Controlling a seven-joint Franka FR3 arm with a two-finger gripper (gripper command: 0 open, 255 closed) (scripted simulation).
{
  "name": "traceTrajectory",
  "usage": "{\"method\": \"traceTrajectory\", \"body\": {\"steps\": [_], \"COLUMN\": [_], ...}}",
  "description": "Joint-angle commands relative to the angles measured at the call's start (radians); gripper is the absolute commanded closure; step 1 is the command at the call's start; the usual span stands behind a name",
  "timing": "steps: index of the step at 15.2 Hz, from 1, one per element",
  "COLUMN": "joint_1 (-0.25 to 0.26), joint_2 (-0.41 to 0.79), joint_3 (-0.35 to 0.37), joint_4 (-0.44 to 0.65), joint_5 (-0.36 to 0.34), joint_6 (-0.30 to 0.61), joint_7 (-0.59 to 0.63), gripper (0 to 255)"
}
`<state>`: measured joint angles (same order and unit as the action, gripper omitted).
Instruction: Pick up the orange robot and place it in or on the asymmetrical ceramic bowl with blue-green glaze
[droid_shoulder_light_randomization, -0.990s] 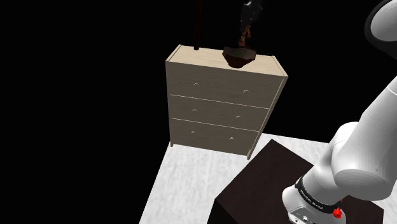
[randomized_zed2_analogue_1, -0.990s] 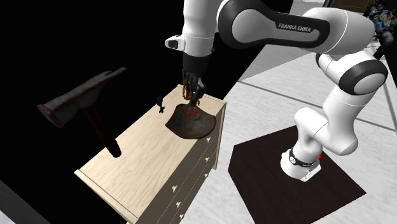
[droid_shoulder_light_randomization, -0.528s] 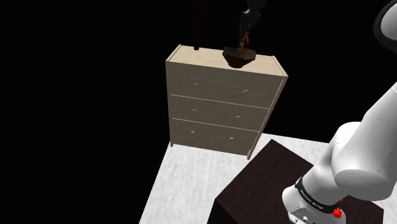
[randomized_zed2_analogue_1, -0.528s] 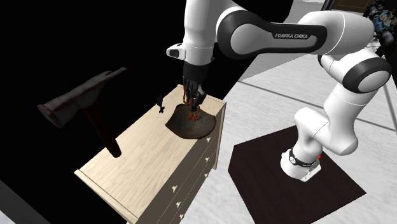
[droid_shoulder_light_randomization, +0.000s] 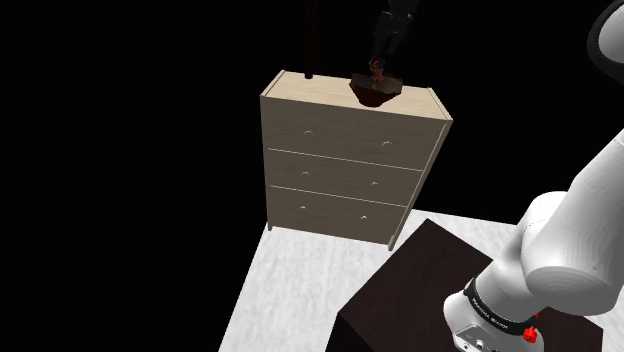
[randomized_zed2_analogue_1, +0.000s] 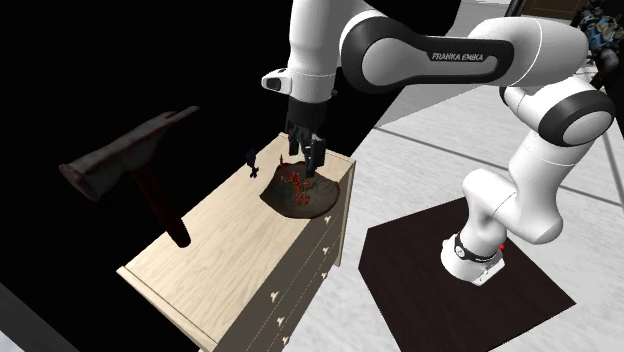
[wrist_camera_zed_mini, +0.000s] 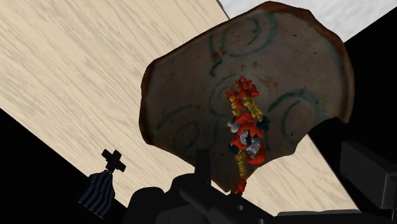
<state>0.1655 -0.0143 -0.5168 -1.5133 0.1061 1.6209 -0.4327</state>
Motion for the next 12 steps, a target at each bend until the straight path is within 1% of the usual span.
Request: {"method": "traceTrajectory", "body": {"steps": [1, 2, 6, 12], "joint_1": [0.0, 0.0, -0.018, -0.019], "joint_2": [0.0, 0.0, 0.05, 0.05], "joint_3": [0.0, 0.0, -0.018, -0.017], "joint_4": [0.0, 0.0, 0.188, 0.188], "joint_5": [0.0, 0.0, 0.03, 0.03], "joint_6": [0.0, 0.0, -0.147, -0.147], "joint_7": [0.0, 0.0, -0.014, -0.014], "gripper": [0, 0, 0, 0]}}
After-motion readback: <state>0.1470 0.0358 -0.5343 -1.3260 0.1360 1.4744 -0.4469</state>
